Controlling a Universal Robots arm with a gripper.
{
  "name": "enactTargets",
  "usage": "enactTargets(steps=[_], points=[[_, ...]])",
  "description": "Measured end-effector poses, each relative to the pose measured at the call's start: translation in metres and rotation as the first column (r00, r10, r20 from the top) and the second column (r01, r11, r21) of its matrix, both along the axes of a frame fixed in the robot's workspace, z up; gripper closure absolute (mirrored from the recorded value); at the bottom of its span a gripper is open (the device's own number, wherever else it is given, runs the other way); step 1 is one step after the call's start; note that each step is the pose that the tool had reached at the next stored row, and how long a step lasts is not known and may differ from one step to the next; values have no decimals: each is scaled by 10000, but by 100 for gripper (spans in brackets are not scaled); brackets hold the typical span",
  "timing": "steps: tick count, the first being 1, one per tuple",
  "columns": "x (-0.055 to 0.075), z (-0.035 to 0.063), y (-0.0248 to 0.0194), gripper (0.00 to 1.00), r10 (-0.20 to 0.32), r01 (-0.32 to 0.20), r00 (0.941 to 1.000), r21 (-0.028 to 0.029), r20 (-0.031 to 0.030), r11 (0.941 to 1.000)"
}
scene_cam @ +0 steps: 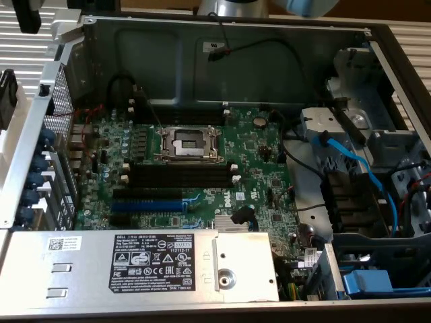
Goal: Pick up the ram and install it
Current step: 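Reach for the ram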
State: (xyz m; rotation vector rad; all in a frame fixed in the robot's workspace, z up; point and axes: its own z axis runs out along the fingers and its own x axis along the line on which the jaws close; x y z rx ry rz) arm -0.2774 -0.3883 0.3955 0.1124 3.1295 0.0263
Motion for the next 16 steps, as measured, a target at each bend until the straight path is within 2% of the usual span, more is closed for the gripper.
enactTargets(steps=[7, 16], points=[[-305, -7, 0, 90, 1, -1, 9999, 1, -109, 10000], [-709, -7, -1, 90, 0, 0, 9998, 14, -180, 10000]])
